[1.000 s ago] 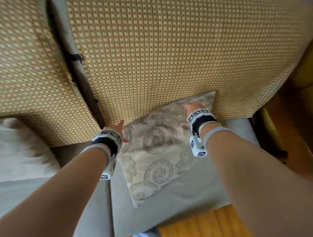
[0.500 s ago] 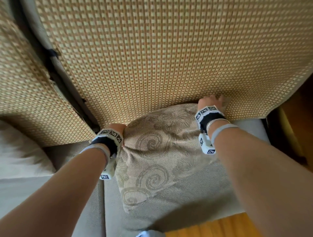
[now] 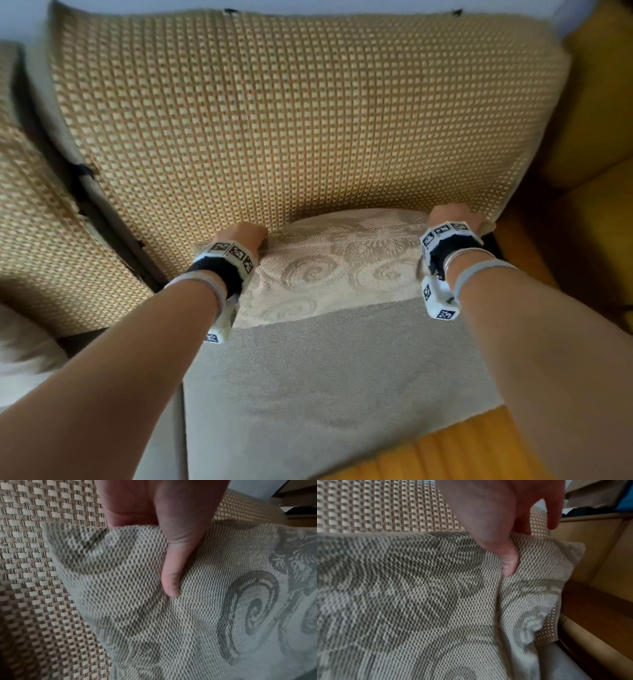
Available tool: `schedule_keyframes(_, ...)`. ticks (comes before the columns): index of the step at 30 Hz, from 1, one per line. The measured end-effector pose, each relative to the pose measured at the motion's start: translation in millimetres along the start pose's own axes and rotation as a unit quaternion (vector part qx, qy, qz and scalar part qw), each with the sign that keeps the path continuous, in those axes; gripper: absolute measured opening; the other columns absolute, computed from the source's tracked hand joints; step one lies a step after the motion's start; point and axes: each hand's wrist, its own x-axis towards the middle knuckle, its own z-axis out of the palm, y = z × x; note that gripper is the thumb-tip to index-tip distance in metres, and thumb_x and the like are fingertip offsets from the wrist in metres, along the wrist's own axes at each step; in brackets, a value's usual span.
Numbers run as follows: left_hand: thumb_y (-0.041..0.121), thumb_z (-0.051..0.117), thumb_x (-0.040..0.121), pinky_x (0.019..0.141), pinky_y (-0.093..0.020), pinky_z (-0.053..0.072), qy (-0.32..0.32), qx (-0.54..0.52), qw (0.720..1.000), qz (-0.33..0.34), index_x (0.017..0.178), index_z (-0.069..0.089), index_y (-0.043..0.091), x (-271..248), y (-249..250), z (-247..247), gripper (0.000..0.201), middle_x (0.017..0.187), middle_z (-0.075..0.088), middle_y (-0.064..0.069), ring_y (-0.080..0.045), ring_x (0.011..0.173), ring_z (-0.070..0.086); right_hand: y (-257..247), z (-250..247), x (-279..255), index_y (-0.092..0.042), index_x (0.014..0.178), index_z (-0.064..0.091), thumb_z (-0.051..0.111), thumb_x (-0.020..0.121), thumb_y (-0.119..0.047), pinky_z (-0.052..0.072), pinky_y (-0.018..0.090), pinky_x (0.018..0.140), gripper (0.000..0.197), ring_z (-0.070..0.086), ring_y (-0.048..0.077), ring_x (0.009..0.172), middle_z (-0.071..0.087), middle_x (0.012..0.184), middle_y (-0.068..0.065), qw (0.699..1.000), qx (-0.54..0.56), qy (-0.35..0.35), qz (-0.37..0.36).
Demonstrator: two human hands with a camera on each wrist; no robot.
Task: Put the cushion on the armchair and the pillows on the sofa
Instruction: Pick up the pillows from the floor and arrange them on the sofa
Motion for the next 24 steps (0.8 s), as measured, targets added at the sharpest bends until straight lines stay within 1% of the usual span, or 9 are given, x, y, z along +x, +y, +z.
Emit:
schedule_keyframes(3,0.021,0.078,0.069,0.091,-0.046,0.053,0.007,-0.012,1.000,-0.010,0.117,0.057,0.015,2.7,-4.2,2.3,0.052,0.114,0.061,-0.012,-0.034,0.110,0.059,-3.8,-2.3,6.1,-0.007,0.116,0.061,0.048,0.092,-0.012,0.033,0.055,0.107,0.028,0.046,0.034,0.125,0.055,0.129,0.014,1.000,0.000,0.000,-0.026)
schedule_keyframes(6,0.031,0.082,0.067,0.099,-0.052,0.045,-0.003,-0.017,0.998,-0.053,0.134,0.042,0.027,3.1,-13.5,10.2,0.079,0.125,0.051,-0.016,-0.039,0.121,0.048,-14.8,8.8,5.8,-0.013,0.135,0.045,0.055,0.089,-0.018,0.022,0.068,0.107,0.047,0.033,0.038,0.134,0.042,0.140,0.013,0.999,0.027,0.000,-0.040)
schedule_keyframes(8,0.031,0.083,0.065,0.099,-0.053,0.042,-0.012,-0.018,0.998,-0.063,0.138,0.035,0.033,2.2,-18.1,13.1,0.088,0.124,0.055,-0.016,-0.040,0.120,0.051,-20.8,15.9,8.2,-0.018,0.138,0.039,0.056,0.087,-0.013,0.019,0.070,0.105,0.053,0.029,0.039,0.135,0.038,0.141,0.012,0.997,0.053,0.017,-0.057)
schedule_keyframes(9,0.026,0.079,0.068,0.098,-0.052,0.045,-0.009,-0.023,0.998,-0.060,0.135,0.038,0.031,2.8,-19.5,14.0,0.079,0.121,0.059,-0.016,-0.038,0.116,0.055,-22.5,17.4,9.1,-0.018,0.136,0.041,0.054,0.087,-0.010,0.021,0.068,0.106,0.052,0.032,0.038,0.133,0.041,0.139,0.012,0.995,0.060,0.029,-0.072)
schedule_keyframes(12,0.011,0.056,0.085,0.086,-0.044,0.054,0.014,-0.015,0.999,-0.049,0.110,0.055,0.013,4.5,-21.6,9.0,0.024,0.103,0.065,-0.015,-0.033,0.098,0.065,-24.9,16.5,16.3,-0.012,0.122,0.056,0.046,0.089,-0.004,0.032,0.058,0.103,0.035,0.047,0.036,0.122,0.056,0.126,0.014,0.992,0.049,0.063,-0.092)
schedule_keyframes(14,0.010,0.051,0.089,0.083,-0.040,0.054,0.017,0.006,0.998,-0.055,0.093,0.059,0.011,3.6,-22.3,4.3,0.009,0.093,0.063,-0.012,-0.031,0.096,0.065,-25.9,10.9,19.0,-0.007,0.110,0.063,0.043,0.090,-0.004,0.039,0.051,0.098,0.028,0.056,0.034,0.112,0.063,0.115,0.014,0.991,0.067,0.076,-0.089)
schedule_keyframes(18,0.009,0.058,0.085,0.078,-0.035,0.052,-0.009,0.012,0.998,-0.058,0.081,0.056,0.014,8.1,-24.7,-0.4,0.007,0.081,0.057,-0.007,-0.029,0.093,0.066,-27.9,5.0,17.5,-0.004,0.105,0.064,0.043,0.091,-0.004,0.045,0.048,0.090,0.024,0.060,0.035,0.104,0.065,0.108,0.016,0.987,0.086,0.089,-0.099)
schedule_keyframes(21,0.010,0.062,0.083,0.078,-0.034,0.052,-0.040,0.021,0.998,-0.052,0.092,0.063,0.009,8.8,-24.9,-3.8,0.009,0.082,0.058,-0.007,-0.029,0.092,0.066,-28.4,6.2,16.7,-0.004,0.104,0.065,0.041,0.091,0.000,0.048,0.047,0.088,0.028,0.062,0.035,0.103,0.067,0.106,0.017,0.988,0.067,0.091,-0.108)
schedule_keyframes(24,0.009,0.058,0.084,0.074,-0.034,0.052,-0.021,0.015,0.998,-0.050,0.096,0.064,0.008,5.5,-23.4,-4.3,0.014,0.080,0.058,-0.008,-0.028,0.081,0.062,-26.6,4.3,17.0,-0.005,0.105,0.064,0.040,0.092,-0.001,0.048,0.047,0.087,0.028,0.061,0.035,0.105,0.066,0.110,0.017,0.989,0.057,0.073,-0.115)
